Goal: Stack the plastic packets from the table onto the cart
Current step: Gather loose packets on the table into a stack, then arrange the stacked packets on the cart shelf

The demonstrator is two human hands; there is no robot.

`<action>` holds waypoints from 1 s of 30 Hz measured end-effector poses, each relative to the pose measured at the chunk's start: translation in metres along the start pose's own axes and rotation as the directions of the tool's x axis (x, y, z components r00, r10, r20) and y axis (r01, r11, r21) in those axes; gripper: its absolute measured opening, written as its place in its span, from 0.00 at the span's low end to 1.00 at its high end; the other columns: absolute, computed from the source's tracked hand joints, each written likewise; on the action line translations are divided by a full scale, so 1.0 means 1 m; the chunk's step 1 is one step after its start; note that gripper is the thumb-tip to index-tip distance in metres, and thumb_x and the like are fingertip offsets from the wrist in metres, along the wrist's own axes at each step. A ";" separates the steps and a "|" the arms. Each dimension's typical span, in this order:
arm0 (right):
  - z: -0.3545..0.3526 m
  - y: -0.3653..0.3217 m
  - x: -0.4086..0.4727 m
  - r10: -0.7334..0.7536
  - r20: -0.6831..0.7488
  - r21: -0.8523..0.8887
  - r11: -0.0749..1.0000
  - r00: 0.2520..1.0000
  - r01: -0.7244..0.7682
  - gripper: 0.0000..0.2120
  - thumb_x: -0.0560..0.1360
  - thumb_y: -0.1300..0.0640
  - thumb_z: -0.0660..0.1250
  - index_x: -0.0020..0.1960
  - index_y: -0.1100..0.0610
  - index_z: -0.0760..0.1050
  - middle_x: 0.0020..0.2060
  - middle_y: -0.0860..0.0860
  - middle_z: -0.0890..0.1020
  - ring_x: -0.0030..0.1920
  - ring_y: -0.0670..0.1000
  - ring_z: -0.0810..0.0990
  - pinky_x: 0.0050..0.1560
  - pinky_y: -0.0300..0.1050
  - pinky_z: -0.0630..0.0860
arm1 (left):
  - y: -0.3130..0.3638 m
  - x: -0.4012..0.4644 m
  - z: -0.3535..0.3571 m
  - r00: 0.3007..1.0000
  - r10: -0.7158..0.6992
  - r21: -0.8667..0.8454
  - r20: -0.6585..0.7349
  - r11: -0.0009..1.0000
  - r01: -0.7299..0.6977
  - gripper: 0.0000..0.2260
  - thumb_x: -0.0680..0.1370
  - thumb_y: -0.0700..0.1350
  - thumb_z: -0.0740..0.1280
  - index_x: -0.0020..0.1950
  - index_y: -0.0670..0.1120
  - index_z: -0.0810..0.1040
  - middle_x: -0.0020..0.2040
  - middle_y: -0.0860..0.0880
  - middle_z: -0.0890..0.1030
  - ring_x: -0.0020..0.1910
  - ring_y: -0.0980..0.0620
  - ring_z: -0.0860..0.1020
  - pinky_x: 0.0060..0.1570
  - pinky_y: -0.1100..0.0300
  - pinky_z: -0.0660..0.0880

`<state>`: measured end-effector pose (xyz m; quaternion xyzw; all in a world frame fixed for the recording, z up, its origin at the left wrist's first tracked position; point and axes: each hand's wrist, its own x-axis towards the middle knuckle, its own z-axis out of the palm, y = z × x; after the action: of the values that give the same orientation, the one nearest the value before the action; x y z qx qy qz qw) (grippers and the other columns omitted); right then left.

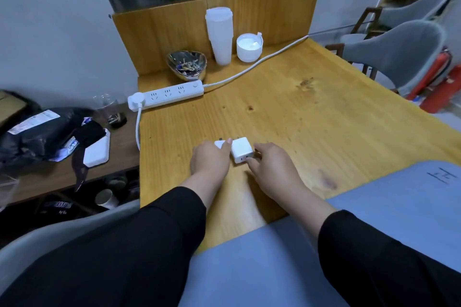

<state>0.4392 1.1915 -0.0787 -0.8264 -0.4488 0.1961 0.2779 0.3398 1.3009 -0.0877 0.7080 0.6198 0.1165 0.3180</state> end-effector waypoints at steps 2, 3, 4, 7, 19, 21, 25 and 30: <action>-0.014 0.005 -0.013 0.036 0.008 0.002 0.999 0.999 -0.036 0.19 0.82 0.51 0.64 0.70 0.57 0.74 0.66 0.55 0.77 0.66 0.57 0.75 0.64 0.52 0.72 | 0.002 -0.007 -0.006 1.000 0.007 0.017 0.015 1.000 -0.007 0.27 0.83 0.61 0.58 0.68 0.39 0.74 0.67 0.39 0.76 0.55 0.41 0.75 0.48 0.56 0.69; -0.024 0.008 -0.021 0.059 0.009 0.007 0.998 0.998 -0.059 0.22 0.82 0.51 0.64 0.74 0.57 0.71 0.71 0.54 0.74 0.69 0.55 0.73 0.67 0.48 0.70 | 0.003 -0.014 -0.010 1.000 0.001 0.016 0.012 1.000 -0.001 0.27 0.84 0.60 0.57 0.70 0.40 0.72 0.69 0.39 0.73 0.58 0.40 0.75 0.51 0.55 0.68; -0.036 0.011 -0.031 0.069 0.004 0.012 0.998 0.998 -0.069 0.22 0.83 0.51 0.63 0.75 0.56 0.69 0.72 0.52 0.72 0.70 0.53 0.72 0.68 0.46 0.68 | 0.006 -0.023 -0.013 1.000 -0.001 0.013 -0.008 1.000 0.001 0.26 0.84 0.60 0.56 0.72 0.41 0.71 0.71 0.40 0.71 0.59 0.39 0.74 0.52 0.54 0.68; -0.078 0.023 -0.063 0.077 -0.063 0.018 0.997 0.995 -0.076 0.22 0.83 0.50 0.63 0.74 0.55 0.71 0.72 0.51 0.73 0.70 0.51 0.72 0.66 0.40 0.65 | 0.023 -0.063 -0.017 0.982 0.136 0.016 -0.128 0.991 -0.135 0.21 0.85 0.58 0.56 0.72 0.47 0.71 0.68 0.45 0.70 0.58 0.42 0.75 0.49 0.54 0.68; -0.356 0.135 -0.484 0.225 -0.589 -0.145 0.915 0.776 -0.376 0.16 0.81 0.49 0.65 0.67 0.50 0.77 0.66 0.43 0.76 0.68 0.43 0.71 0.62 0.32 0.61 | 0.219 -0.497 0.019 0.335 0.932 -0.263 0.139 0.361 -0.895 0.17 0.83 0.53 0.62 0.71 0.51 0.73 0.64 0.51 0.77 0.64 0.48 0.74 0.60 0.49 0.72; -0.382 0.164 -0.612 0.331 -0.639 -0.106 0.857 0.694 -0.505 0.15 0.81 0.49 0.65 0.67 0.49 0.77 0.67 0.43 0.76 0.69 0.44 0.71 0.64 0.36 0.63 | 0.225 -0.601 0.021 0.213 0.960 -0.315 0.182 0.262 -0.912 0.18 0.83 0.53 0.61 0.71 0.51 0.72 0.64 0.51 0.76 0.64 0.48 0.73 0.62 0.50 0.70; -0.383 0.208 -0.866 0.568 -0.657 0.001 0.658 0.496 -0.753 0.17 0.81 0.51 0.67 0.68 0.53 0.77 0.67 0.48 0.77 0.68 0.50 0.73 0.62 0.35 0.62 | 0.200 -0.809 0.040 0.039 0.957 -0.425 0.286 0.163 -0.890 0.17 0.83 0.53 0.61 0.70 0.50 0.73 0.63 0.50 0.77 0.61 0.46 0.75 0.59 0.49 0.71; -0.294 0.236 -1.121 0.740 -0.617 0.155 0.449 0.269 -0.880 0.17 0.78 0.49 0.69 0.65 0.54 0.79 0.65 0.51 0.79 0.65 0.55 0.78 0.63 0.39 0.65 | 0.098 -1.032 0.094 -0.189 0.858 -0.486 0.477 0.078 -0.871 0.17 0.83 0.55 0.61 0.70 0.53 0.72 0.65 0.51 0.76 0.64 0.46 0.74 0.63 0.48 0.71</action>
<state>0.1735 0.0502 0.0811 -0.9755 0.1375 -0.0158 0.1713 0.2600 0.2870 0.1354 0.9167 -0.2014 0.0258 0.3441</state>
